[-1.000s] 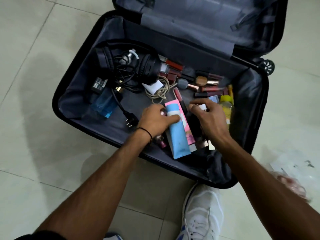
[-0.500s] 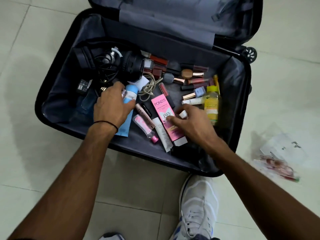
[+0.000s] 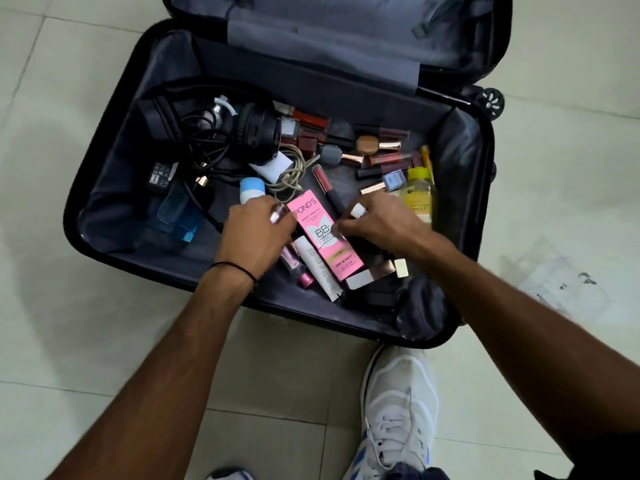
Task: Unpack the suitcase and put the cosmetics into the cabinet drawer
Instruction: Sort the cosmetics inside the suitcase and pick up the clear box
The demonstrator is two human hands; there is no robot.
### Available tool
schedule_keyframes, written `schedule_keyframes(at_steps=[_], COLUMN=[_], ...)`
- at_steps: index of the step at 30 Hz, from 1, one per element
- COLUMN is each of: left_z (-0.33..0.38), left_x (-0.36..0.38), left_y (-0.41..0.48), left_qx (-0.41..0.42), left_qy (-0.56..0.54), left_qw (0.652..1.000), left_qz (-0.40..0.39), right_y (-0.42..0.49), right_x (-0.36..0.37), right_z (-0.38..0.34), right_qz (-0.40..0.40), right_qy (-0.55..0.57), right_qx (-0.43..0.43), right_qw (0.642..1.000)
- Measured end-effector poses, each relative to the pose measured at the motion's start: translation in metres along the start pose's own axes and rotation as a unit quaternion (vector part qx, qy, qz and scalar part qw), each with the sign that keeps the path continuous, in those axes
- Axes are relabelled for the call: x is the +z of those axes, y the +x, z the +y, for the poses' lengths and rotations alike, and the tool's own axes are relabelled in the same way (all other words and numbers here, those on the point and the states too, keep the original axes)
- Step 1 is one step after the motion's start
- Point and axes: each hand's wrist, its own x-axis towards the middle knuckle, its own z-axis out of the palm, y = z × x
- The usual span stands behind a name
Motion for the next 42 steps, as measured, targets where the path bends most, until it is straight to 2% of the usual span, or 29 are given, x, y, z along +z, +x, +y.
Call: schedule_keyframes(at_steps=[2, 5, 9, 14, 16, 18, 20, 22, 26, 30, 31, 33, 36, 38, 42], left_z=[0.006, 0.009, -0.010, -0.028, -0.030, -0.025, -0.011, 0.001, 0.006, 0.012, 0.012, 0.007, -0.016, -0.028, -0.042], left_x=[0.003, 0.000, -0.015, -0.028, -0.027, -0.025, -0.023, -0.019, -0.011, -0.014, -0.018, -0.032, -0.053, -0.060, -0.055], left_y=[-0.003, -0.004, 0.002, 0.009, 0.009, 0.008, 0.004, 0.002, -0.002, -0.007, -0.005, 0.000, 0.013, 0.016, 0.014], left_qx=[0.005, -0.016, -0.035, -0.038, -0.035, -0.030, -0.050, -0.092, -0.138, -0.120, -0.105, -0.073, -0.004, 0.015, 0.019], left_qy=[0.097, 0.159, 0.164, 0.076, 0.029, -0.067, -0.208, -0.299, -0.336, -0.373, -0.372, -0.356, -0.179, -0.091, -0.015], left_qw=[0.995, 0.987, 0.986, 0.996, 0.999, 0.997, 0.976, 0.947, 0.923, 0.912, 0.917, 0.930, 0.984, 0.996, 1.000], left_qz=[-0.015, -0.009, -0.005, -0.026, -0.017, -0.011, -0.037, -0.078, -0.125, -0.121, -0.100, -0.047, -0.002, -0.013, 0.005], right_y=[-0.002, -0.002, -0.007, -0.009, -0.013, -0.016, -0.018, -0.021, -0.028, -0.036, -0.035, -0.029, -0.023, -0.025, -0.028], right_x=[0.015, 0.032, 0.035, 0.029, 0.019, 0.009, 0.005, 0.006, 0.013, 0.010, 0.006, -0.003, -0.024, -0.036, -0.027], right_z=[-0.006, -0.010, -0.007, -0.003, -0.002, -0.001, -0.001, -0.004, -0.013, -0.014, -0.011, 0.001, 0.023, 0.034, 0.035], right_qz=[-0.023, 0.003, -0.033, -0.084, -0.073, -0.043, -0.031, -0.046, -0.082, -0.098, -0.067, 0.047, 0.208, 0.218, 0.174], right_qy=[-0.053, -0.125, -0.034, 0.070, 0.157, 0.220, 0.238, 0.248, 0.262, 0.257, 0.271, 0.291, 0.201, 0.130, -0.004], right_qx=[-0.018, -0.028, 0.012, 0.029, 0.035, 0.039, 0.025, 0.009, -0.026, -0.069, -0.060, -0.026, 0.022, 0.038, 0.060], right_qw=[0.998, 0.992, 0.999, 0.994, 0.984, 0.974, 0.970, 0.968, 0.961, 0.959, 0.958, 0.955, 0.957, 0.966, 0.983])
